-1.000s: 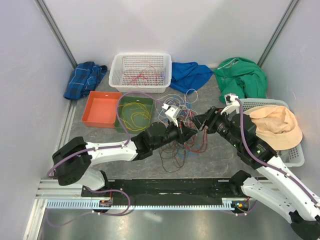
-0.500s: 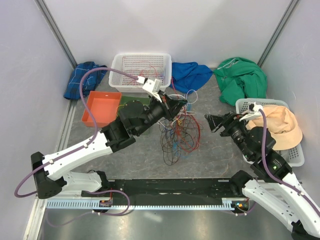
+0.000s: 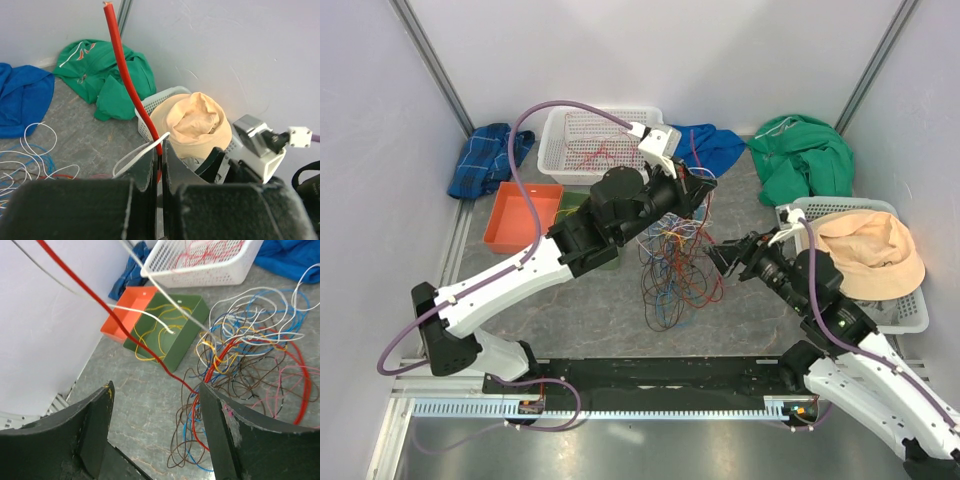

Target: Untangle the cables

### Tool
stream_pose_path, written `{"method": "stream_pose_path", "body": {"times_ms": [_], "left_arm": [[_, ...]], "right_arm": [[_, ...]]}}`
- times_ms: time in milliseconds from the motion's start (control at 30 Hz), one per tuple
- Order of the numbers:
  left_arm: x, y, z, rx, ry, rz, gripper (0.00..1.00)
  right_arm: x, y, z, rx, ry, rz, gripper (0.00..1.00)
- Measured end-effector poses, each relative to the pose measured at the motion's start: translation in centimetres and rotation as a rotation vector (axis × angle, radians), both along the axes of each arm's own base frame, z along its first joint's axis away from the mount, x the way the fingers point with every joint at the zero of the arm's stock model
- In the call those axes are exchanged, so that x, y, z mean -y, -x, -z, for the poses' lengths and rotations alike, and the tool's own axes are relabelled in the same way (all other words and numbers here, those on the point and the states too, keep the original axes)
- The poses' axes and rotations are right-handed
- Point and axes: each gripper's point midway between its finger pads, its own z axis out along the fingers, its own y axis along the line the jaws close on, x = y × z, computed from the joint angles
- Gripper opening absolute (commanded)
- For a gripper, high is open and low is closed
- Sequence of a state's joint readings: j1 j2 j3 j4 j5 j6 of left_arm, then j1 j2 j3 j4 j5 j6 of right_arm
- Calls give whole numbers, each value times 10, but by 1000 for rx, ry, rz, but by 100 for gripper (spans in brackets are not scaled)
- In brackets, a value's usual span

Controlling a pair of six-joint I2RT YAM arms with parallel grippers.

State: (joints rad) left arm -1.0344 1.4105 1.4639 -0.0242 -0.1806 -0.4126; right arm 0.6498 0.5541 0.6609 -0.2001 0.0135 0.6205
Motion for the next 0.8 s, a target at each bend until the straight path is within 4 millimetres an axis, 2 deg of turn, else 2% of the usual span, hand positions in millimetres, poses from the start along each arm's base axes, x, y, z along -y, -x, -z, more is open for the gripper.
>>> {"method": "stream_pose_path", "body": {"times_ms": [233,367,400,433,533,733,800], "left_arm": [[2,-1,-17,23,3,7,2],[1,0,-22,31,9,7,2],[1,0,-21,28,4,7,2],[1,0,-20,25,-1,7,2],[1,0,-18,23,-4,7,2],[0,0,-17,20,-11,5,2],[-2,0,-14,19,-16,-1,2]], "right_arm": [[-22,-10,42,-80,59,-68,74],[-31,-17,62,-122,85,-86,68],[-34,-19,66,-128,88,-86,62],[-36,-22,68,-129,88,-87,46],[-43,-31,71,-119,81,-91,22],[-55,-45,75,-114,60,-91,4],[-54,-45,75,-113,61,-90,2]]}}
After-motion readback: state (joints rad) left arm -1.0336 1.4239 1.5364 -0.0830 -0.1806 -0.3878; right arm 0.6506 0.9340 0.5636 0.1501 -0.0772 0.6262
